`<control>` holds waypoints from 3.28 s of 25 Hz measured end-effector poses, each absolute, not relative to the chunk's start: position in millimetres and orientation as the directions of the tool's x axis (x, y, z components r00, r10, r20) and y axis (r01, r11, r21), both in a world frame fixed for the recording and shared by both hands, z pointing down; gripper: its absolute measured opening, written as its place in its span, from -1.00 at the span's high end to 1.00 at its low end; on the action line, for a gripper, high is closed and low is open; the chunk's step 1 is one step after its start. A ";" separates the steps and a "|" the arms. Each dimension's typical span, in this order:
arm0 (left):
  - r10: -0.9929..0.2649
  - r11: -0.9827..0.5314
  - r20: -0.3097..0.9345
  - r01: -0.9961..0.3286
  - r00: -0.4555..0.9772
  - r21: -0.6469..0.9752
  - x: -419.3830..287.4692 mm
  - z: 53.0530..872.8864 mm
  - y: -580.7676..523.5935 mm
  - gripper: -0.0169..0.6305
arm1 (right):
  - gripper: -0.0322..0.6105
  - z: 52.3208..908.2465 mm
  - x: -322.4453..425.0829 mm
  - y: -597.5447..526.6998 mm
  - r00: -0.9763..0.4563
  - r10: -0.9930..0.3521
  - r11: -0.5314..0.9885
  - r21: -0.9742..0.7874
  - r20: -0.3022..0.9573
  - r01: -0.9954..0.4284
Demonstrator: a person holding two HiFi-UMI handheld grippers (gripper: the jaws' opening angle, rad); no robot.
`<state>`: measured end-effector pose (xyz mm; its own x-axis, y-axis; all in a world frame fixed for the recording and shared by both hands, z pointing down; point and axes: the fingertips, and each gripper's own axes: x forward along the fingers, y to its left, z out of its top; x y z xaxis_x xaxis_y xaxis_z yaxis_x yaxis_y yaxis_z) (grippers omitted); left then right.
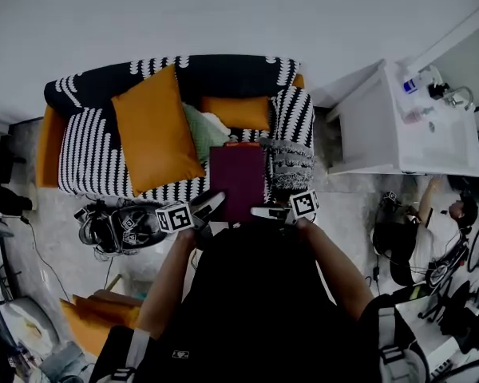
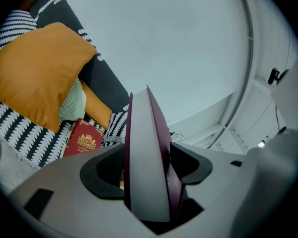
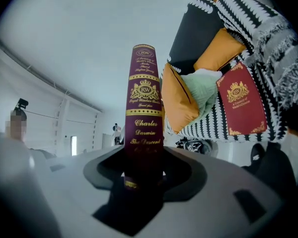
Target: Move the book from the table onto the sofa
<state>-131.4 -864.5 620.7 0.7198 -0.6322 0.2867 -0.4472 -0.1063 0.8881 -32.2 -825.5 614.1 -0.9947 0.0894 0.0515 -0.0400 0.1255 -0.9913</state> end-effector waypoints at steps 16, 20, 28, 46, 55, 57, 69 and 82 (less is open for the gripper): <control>-0.475 -0.043 0.447 -0.527 0.758 0.849 -88.4 662.9 -857.0 0.05 | 0.20 663.0 4.6 -811.5 -0.979 0.189 -0.008 -0.997 0.079 -0.082; -0.445 -0.022 0.466 -0.530 0.764 0.848 -91.8 696.8 -856.3 0.05 | 0.20 693.9 -1.8 -810.3 -0.973 0.202 -0.039 -0.992 0.113 -0.124; -0.398 -0.031 0.487 -0.542 0.777 0.840 -103.5 768.2 -885.8 0.03 | 0.19 770.0 -11.6 -842.0 -0.953 0.219 -0.017 -0.976 0.207 -0.216; -0.492 0.193 0.550 -0.531 0.675 0.825 -118.4 927.7 -946.0 -0.01 | 0.08 917.9 -27.5 -899.0 -0.893 0.156 -0.179 -0.877 0.423 -0.447; -0.441 0.205 0.640 -0.624 0.629 0.754 -123.2 945.1 -946.2 -0.01 | -0.03 951.9 -3.2 -920.6 -0.711 0.117 -0.046 -0.712 0.693 -0.701; -0.438 0.198 0.646 -0.634 0.625 0.748 -124.1 947.4 -947.1 -0.01 | -0.03 956.1 2.2 -923.5 -0.681 0.084 -0.029 -0.681 0.728 -0.732; -0.325 0.099 0.760 -0.779 0.563 0.619 -128.4 947.6 -940.2 0.00 | -0.03 950.1 5.7 -903.6 -0.629 0.105 0.191 -0.636 0.770 -0.747; -0.403 0.122 0.679 -0.699 0.614 0.705 -131.7 903.9 -932.0 0.01 | 0.14 898.8 -10.7 -919.7 -0.774 -0.004 0.194 -0.759 0.633 -0.622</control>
<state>-131.7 -932.0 903.9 0.6137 -0.4031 0.6788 -0.6990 0.1222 0.7046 -10.7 -919.7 898.8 -0.7738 -0.0042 0.6334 -0.6219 0.1942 -0.7586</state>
